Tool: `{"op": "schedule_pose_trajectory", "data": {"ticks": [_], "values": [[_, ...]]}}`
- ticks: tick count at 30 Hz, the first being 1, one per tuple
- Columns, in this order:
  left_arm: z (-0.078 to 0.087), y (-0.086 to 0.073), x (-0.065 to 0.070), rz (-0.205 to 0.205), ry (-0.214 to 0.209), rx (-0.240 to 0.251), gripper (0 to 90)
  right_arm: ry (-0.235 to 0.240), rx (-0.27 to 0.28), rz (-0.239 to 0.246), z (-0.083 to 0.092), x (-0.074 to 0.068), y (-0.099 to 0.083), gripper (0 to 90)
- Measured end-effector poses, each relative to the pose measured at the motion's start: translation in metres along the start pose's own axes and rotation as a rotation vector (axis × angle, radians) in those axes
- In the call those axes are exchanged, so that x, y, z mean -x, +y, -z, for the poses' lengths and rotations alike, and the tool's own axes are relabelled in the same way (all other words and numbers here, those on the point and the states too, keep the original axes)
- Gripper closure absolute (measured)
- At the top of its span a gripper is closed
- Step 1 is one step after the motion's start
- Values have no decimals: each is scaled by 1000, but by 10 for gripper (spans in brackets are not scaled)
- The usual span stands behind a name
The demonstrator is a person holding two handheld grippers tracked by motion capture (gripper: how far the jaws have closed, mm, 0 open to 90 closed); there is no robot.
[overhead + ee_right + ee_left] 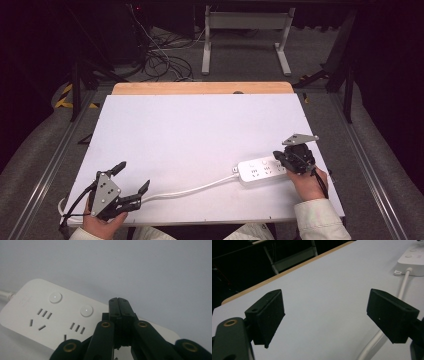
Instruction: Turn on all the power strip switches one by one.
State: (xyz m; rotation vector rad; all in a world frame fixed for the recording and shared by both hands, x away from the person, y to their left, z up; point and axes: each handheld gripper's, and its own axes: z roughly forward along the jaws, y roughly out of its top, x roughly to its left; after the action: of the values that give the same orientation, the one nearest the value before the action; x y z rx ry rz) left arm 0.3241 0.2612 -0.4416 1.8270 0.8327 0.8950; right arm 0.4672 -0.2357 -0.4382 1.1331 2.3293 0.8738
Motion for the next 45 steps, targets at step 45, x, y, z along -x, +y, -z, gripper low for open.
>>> {"op": "schedule_pose_trajectory", "data": {"ticks": [45], "values": [[2, 0, 0, -15, 5, 4, 151, -5, -44, -25, -13, 1, -7, 900]]}}
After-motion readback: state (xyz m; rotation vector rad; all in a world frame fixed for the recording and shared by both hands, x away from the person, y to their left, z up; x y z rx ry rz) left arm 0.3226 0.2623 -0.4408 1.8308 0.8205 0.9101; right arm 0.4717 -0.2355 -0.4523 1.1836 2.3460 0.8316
